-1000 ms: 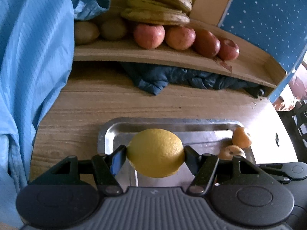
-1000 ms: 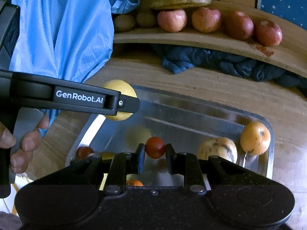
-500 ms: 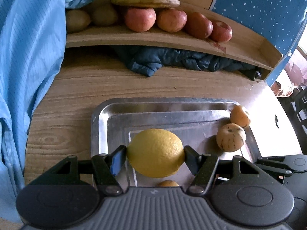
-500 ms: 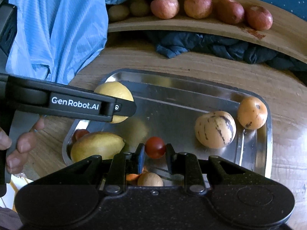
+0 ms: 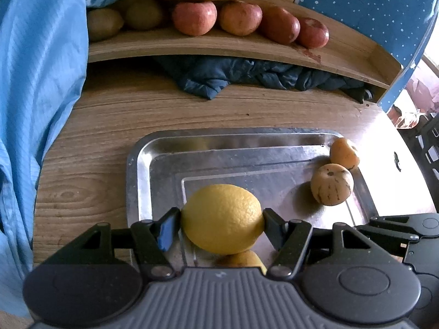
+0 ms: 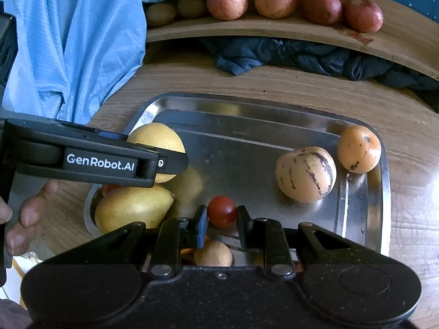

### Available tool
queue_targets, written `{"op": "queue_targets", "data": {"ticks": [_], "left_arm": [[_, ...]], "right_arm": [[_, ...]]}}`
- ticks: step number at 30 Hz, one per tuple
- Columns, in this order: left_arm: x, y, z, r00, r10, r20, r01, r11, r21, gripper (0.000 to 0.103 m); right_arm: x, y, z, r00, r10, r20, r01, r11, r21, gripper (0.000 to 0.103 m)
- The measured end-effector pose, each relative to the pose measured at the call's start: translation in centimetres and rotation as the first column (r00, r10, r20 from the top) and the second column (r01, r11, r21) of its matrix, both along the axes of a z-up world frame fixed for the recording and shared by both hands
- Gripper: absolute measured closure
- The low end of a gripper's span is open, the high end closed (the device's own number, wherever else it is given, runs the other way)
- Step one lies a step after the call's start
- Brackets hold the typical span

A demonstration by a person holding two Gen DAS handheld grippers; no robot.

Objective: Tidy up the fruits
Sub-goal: 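Lower both fruits into the tray and open both tools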

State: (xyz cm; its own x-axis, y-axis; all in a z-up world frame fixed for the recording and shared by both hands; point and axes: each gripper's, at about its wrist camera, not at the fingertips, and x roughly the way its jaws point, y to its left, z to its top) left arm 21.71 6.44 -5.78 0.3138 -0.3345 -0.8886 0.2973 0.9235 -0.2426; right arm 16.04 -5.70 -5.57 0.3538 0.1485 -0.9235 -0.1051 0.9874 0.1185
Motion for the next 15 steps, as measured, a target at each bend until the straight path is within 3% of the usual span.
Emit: {"op": "queue_targets", "data": {"ticks": [15], "left_arm": [[0.26, 0.03, -0.36, 1.0, 0.0, -0.013, 0.0, 1.0, 0.004, 0.034]], "right_arm": [[-0.01, -0.08, -0.14, 1.0, -0.007, -0.008, 0.007, 1.0, -0.012, 0.079]]}}
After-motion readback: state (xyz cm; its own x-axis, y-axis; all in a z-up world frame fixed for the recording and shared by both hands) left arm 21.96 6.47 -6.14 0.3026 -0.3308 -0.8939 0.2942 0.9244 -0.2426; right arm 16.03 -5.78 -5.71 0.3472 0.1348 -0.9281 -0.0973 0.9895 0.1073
